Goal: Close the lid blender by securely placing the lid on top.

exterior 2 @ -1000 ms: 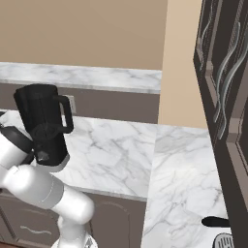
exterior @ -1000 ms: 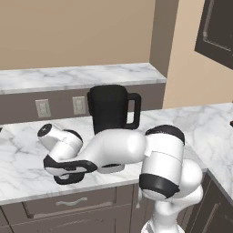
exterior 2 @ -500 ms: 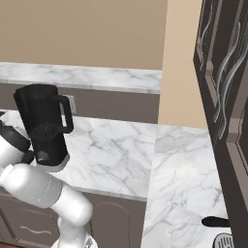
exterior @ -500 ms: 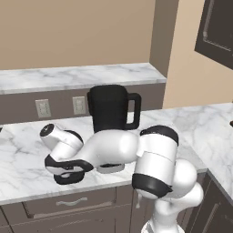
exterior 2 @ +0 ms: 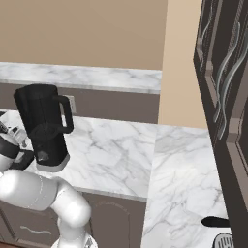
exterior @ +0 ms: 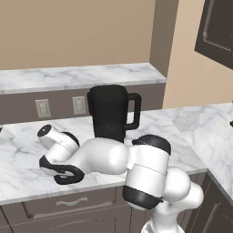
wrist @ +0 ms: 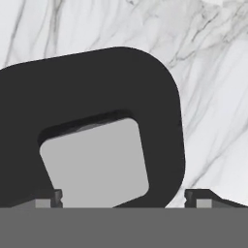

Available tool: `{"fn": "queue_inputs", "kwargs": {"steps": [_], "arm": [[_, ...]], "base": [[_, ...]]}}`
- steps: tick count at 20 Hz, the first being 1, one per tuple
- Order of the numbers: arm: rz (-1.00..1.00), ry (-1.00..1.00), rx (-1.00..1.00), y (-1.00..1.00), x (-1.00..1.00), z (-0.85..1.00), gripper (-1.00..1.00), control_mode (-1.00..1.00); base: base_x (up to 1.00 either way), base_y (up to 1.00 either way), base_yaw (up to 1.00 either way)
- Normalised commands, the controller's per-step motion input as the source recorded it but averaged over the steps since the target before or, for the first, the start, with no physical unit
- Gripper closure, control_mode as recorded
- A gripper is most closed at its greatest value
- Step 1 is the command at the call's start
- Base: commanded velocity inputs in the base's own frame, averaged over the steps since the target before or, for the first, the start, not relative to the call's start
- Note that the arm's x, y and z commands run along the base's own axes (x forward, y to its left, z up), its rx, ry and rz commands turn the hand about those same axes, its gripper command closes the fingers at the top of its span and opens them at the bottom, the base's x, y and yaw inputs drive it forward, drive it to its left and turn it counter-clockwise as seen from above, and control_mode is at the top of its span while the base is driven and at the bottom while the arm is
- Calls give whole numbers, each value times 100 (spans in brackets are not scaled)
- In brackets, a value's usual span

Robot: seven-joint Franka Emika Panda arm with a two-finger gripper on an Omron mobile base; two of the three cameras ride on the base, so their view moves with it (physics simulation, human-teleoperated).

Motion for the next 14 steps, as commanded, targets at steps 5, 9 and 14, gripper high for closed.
{"fn": "queue_inputs", "kwargs": {"steps": [5,9,14], "arm": [[3,5,0,15,0,-4,-100,-100],[4,0,3,2,-1,-10,-100,-100],[6,0,3,5,-1,-14,-100,-100]], "base": [[0,0,0],[0,0,0],[0,0,0]]}}
